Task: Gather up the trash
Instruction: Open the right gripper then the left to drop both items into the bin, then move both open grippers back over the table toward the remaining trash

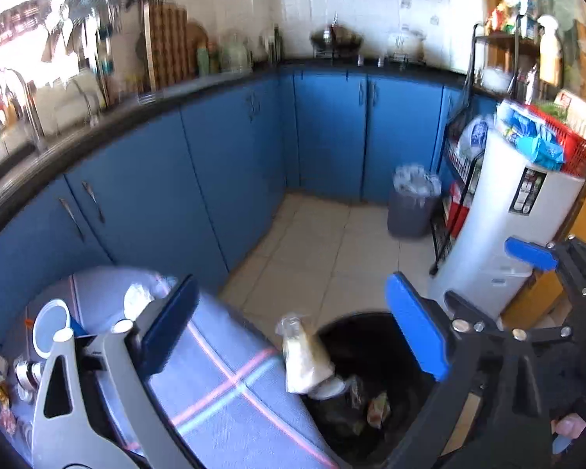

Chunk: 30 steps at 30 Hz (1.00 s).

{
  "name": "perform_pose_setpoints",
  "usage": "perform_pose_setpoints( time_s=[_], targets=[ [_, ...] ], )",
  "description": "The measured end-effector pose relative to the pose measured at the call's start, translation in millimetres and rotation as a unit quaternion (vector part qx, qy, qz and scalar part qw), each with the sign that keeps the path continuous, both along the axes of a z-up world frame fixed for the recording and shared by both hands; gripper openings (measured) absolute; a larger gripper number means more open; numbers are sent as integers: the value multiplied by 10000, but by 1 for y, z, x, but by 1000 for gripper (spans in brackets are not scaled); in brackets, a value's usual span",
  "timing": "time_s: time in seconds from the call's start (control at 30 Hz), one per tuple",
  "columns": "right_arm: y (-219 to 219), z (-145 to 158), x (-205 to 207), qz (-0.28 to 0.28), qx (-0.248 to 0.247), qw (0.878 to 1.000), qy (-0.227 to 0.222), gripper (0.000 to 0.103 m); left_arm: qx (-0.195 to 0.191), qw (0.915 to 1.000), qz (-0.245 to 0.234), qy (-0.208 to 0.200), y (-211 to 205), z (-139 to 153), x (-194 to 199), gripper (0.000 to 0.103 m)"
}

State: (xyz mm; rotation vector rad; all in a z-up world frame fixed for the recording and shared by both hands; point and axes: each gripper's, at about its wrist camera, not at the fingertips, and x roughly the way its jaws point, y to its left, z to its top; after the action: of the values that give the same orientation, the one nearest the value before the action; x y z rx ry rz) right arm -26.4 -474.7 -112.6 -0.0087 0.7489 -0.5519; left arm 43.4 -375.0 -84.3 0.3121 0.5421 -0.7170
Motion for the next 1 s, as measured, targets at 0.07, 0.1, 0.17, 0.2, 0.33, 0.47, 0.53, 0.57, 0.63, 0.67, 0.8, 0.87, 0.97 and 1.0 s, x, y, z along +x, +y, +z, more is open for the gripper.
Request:
perform_pose_setpoints(
  time_s=[0.07, 0.1, 0.17, 0.2, 0.33, 0.47, 0.53, 0.57, 0.63, 0.67, 0.8, 0.87, 0.97, 1.0],
  targets=[
    [1, -1, 1, 7, 6, 10000, 18, 77, 53, 9998, -58, -163, -2, 3, -4, 99],
    [1, -2, 2, 6, 7, 10000, 25, 77, 50, 9998, -38, -183, -2, 4, -4, 99],
    [1, -2, 1, 1, 7, 10000, 23, 77, 5, 9999, 4, -133, -1, 5, -2, 99],
    [1, -2, 2, 11, 20, 10000, 24, 77, 15, 9999, 28, -142, -1, 5, -2, 99],
    [0, -3, 2, -2, -1, 10000, 40, 77, 14, 9999, 83, -130, 3, 6, 1, 99],
    [1, -2, 2, -7, 19, 10000, 19, 77, 23, 9998, 160, -77, 7, 6, 5, 99],
    [2, -2, 1, 4, 15, 10000, 21, 77, 21, 9998, 197, -44, 10, 5, 6, 99],
    [3, -2, 1, 17, 11, 10000, 21, 77, 18, 9998, 219, -35, 11, 5, 7, 99],
    [5, -1, 1, 49, 12, 10000, 13, 77, 3, 9997, 253, -26, 15, 6, 8, 99],
    [7, 0, 1, 60, 11, 10000, 12, 77, 0, 9996, 275, -26, 18, 6, 9, 99],
    [17, 2, 6, 143, 31, 9999, 14, 77, -24, 9993, 374, 2, 31, 6, 12, 99],
    [23, 3, 9, 217, 17, 9998, 22, 77, -14, 9990, 443, 7, 39, 5, 14, 99],
    [37, 6, 17, 396, 54, 9992, 11, 77, -22, 9986, 527, 48, 61, 5, 18, 99],
    [43, 6, 20, 473, 61, 9989, 14, 77, -12, 9982, 596, 42, 71, 5, 21, 99]
  ],
)
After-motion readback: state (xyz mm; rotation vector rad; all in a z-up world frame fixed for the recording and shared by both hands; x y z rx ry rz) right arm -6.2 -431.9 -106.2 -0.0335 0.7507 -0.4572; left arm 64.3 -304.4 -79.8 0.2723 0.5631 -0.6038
